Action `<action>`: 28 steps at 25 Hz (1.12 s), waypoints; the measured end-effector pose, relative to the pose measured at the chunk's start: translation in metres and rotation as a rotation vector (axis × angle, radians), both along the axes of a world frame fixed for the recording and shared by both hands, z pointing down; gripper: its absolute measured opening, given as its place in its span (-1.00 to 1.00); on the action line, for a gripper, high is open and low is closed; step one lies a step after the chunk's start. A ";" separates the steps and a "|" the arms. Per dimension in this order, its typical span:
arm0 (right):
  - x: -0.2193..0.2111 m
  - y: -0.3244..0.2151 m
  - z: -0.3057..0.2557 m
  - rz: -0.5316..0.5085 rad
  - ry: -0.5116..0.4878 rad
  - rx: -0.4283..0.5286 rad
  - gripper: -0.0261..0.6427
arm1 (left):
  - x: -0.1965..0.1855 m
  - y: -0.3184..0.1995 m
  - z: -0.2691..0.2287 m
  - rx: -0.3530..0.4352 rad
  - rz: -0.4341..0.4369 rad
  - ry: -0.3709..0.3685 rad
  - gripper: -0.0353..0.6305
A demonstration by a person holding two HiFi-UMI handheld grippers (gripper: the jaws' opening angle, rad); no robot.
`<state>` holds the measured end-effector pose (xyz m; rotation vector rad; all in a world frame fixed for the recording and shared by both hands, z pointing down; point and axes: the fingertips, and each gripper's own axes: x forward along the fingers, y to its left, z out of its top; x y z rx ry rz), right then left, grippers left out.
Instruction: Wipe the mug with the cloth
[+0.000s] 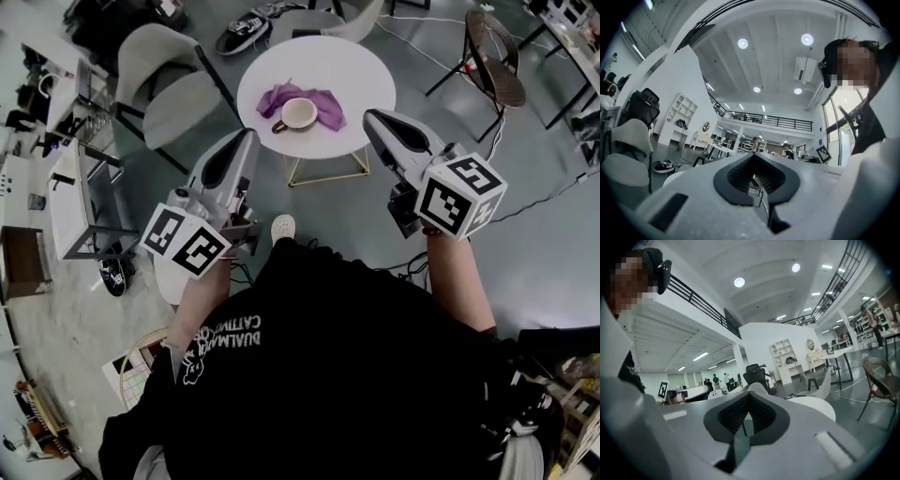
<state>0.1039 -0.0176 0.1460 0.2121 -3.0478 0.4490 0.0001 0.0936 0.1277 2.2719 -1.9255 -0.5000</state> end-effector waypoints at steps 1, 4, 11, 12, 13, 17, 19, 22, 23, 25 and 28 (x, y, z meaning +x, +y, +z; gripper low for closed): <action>0.002 0.003 0.003 -0.001 -0.001 -0.013 -0.89 | 0.004 0.005 0.003 -0.010 -0.001 0.002 -0.90; 0.003 0.014 0.011 -0.006 0.001 -0.031 -0.89 | 0.015 0.019 0.015 -0.043 0.004 0.015 -0.90; 0.002 0.036 0.027 -0.008 0.031 -0.047 -0.89 | 0.031 0.039 0.034 -0.096 0.048 0.005 -0.90; 0.000 0.039 0.030 -0.007 0.041 -0.050 -0.89 | 0.031 0.041 0.036 -0.099 0.053 0.009 -0.90; -0.002 0.042 0.033 -0.006 0.053 -0.052 -0.89 | 0.030 0.044 0.039 -0.102 0.057 0.016 -0.90; -0.008 0.060 0.039 -0.004 0.092 -0.068 -0.89 | 0.025 0.057 0.044 -0.114 0.078 0.041 -0.90; -0.012 0.067 0.041 0.010 0.105 -0.080 -0.89 | 0.021 0.065 0.043 -0.127 0.095 0.038 -0.90; -0.018 0.077 0.046 0.017 0.134 -0.087 -0.89 | 0.011 0.077 0.044 -0.153 0.108 0.021 -0.90; -0.020 0.080 0.049 0.011 0.148 -0.085 -0.89 | 0.007 0.079 0.046 -0.159 0.108 0.023 -0.90; -0.020 0.084 0.057 -0.003 0.179 -0.069 -0.89 | 0.002 0.081 0.053 -0.171 0.108 0.040 -0.90; -0.018 0.089 0.071 -0.007 0.230 -0.027 -0.89 | -0.004 0.084 0.067 -0.195 0.103 0.056 -0.90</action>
